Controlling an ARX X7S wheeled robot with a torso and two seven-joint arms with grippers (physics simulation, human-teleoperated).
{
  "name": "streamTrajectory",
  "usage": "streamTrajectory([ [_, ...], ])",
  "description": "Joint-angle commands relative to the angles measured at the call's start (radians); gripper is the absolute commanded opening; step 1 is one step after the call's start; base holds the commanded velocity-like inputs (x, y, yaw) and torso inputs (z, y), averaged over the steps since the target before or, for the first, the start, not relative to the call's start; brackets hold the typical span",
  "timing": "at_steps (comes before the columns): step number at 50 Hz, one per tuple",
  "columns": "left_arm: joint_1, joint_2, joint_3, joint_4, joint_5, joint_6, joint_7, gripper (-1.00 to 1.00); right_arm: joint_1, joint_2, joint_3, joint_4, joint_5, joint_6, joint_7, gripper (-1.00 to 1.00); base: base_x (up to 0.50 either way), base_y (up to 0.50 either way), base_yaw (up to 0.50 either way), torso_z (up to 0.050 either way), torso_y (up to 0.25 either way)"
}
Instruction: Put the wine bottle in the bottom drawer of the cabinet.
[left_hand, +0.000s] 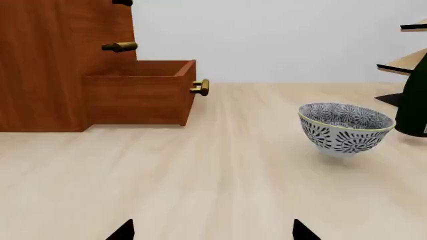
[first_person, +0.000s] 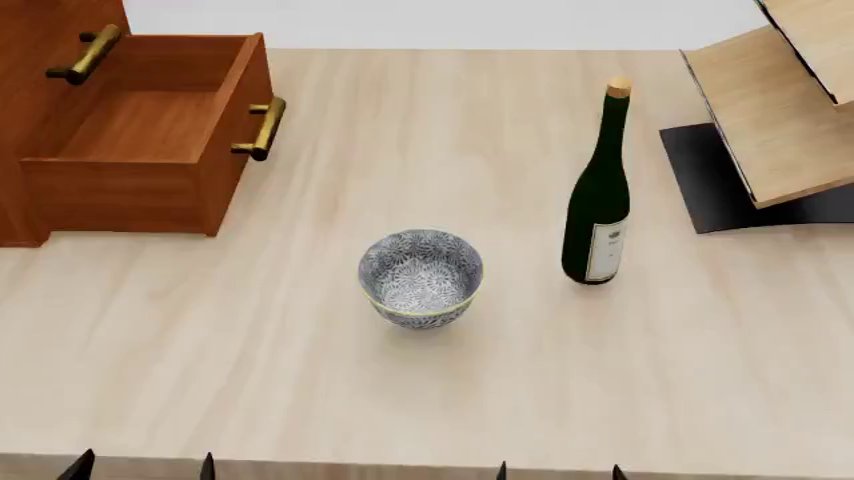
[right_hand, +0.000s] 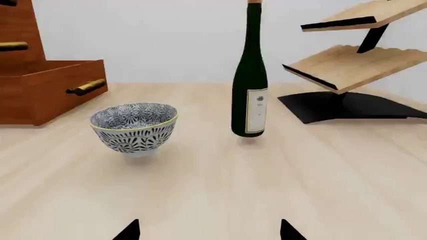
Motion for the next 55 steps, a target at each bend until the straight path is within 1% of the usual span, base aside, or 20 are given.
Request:
streamTrajectory([
  [1, 0.0, -0.01, 0.011, 0.0, -0.01, 0.0, -0.011, 1.0, 0.0, 0.009, -0.013, 0.0, 0.009, 0.0, 0.013, 1.0, 0.0, 0.0, 0.0, 0.0, 0.0],
  [2, 0.012, -0.012, 0.007, 0.028, -0.039, -0.015, 0.015, 1.0, 0.0, 0.009, -0.012, 0.0, 0.012, -0.017, 0.013, 1.0, 0.0, 0.0, 0.0, 0.0, 0.0],
  [3, 0.009, -0.026, 0.028, 0.034, -0.016, -0.064, 0.012, 1.0, 0.004, 0.014, -0.018, -0.001, 0.008, -0.008, 0.033, 1.0, 0.0, 0.0, 0.0, 0.0, 0.0],
  [7, 0.046, -0.048, 0.068, 0.057, 0.033, 0.014, -0.014, 1.0, 0.012, 0.029, -0.033, -0.012, 0.024, 0.022, 0.06, 1.0, 0.0, 0.0, 0.0, 0.0, 0.0],
  [8, 0.064, -0.052, 0.071, 0.137, 0.045, -0.085, -0.017, 1.0, 0.015, 0.036, -0.033, -0.054, 0.026, 0.071, 0.065, 1.0, 0.0, 0.0, 0.0, 0.0, 0.0],
  [10, 0.065, -0.056, 0.075, 0.142, 0.041, -0.089, -0.021, 1.0, 0.015, 0.041, -0.039, -0.056, 0.031, 0.073, 0.07, 1.0, 0.0, 0.0, 0.0, 0.0, 0.0],
  [11, 0.082, -0.065, 0.074, 0.292, 0.066, -0.239, -0.023, 1.0, 0.018, 0.046, -0.046, -0.114, 0.027, 0.13, 0.074, 1.0, 0.0, 0.0, 0.0, 0.0, 0.0],
  [13, 0.091, -0.075, 0.081, 0.402, 0.082, -0.288, -0.025, 1.0, 0.02, 0.052, -0.055, -0.149, 0.03, 0.162, 0.076, 1.0, 0.0, 0.0, 0.0, 0.0, 0.0],
  [14, 0.089, -0.075, 0.077, 0.445, 0.077, -0.341, -0.021, 1.0, 0.024, 0.055, -0.063, -0.16, 0.018, 0.176, 0.083, 1.0, 0.0, 0.0, 0.0, 0.0, 0.0],
  [16, 0.084, -0.079, 0.073, 0.501, 0.068, -0.394, -0.015, 1.0, 0.027, 0.058, -0.069, -0.184, 0.023, 0.199, 0.085, 1.0, 0.0, 0.0, 0.0, 0.0, 0.0],
  [19, 0.085, -0.089, 0.077, 0.568, 0.084, -0.422, -0.024, 1.0, 0.035, 0.064, -0.081, -0.219, 0.021, 0.24, 0.091, 1.0, 0.0, 0.0, 0.0, 0.0, 0.0],
  [22, 0.071, -0.091, 0.074, 0.638, 0.085, -0.506, -0.025, 1.0, 0.05, 0.068, -0.086, -0.261, 0.016, 0.315, 0.106, 1.0, 0.0, 0.0, 0.0, 0.032, 0.014],
  [27, 0.045, -0.1, 0.082, 0.734, 0.089, -0.604, -0.02, 1.0, 0.064, 0.081, -0.094, -0.333, 0.025, 0.393, 0.106, 1.0, 0.0, 0.0, 0.0, 0.048, 0.049],
  [30, 0.011, -0.096, 0.075, 0.796, 0.069, -0.705, -0.005, 1.0, 0.073, 0.091, -0.102, -0.386, 0.028, 0.442, 0.104, 1.0, 0.0, 0.0, 0.0, 0.048, 0.049],
  [37, -0.06, -0.103, 0.093, 0.929, 0.072, -0.877, -0.001, 1.0, 0.104, 0.106, -0.114, -0.477, 0.04, 0.545, 0.105, 1.0, 0.0, 0.0, 0.0, 0.048, 0.049],
  [42, -0.107, -0.101, 0.099, 0.995, 0.069, -0.986, 0.002, 1.0, 0.119, 0.116, -0.121, -0.507, 0.043, 0.578, 0.109, 1.0, 0.0, 0.0, 0.0, 0.048, 0.05],
  [46, -0.118, -0.103, 0.109, 1.004, 0.072, -1.01, -0.005, 1.0, 0.121, 0.12, -0.123, -0.5, 0.051, 0.575, 0.109, 1.0, 0.0, 0.0, 0.0, 0.05, 0.054],
  [51, -0.104, -0.109, 0.118, 0.999, 0.069, -0.992, -0.011, 1.0, 0.121, 0.123, -0.117, -0.488, 0.064, 0.561, 0.11, 1.0, 0.0, 0.0, 0.0, 0.05, 0.055],
  [54, -0.098, -0.11, 0.118, 0.982, 0.067, -0.971, -0.016, 1.0, 0.121, 0.123, -0.116, -0.478, 0.067, 0.553, 0.114, 1.0, 0.0, 0.0, 0.0, 0.05, 0.055],
  [55, -0.085, -0.112, 0.089, 0.957, 0.062, -0.936, -0.019, 1.0, 0.125, 0.12, -0.129, -0.429, 0.061, 0.52, 0.114, 1.0, 0.0, 0.0, 0.0, 0.0, 0.0],
])
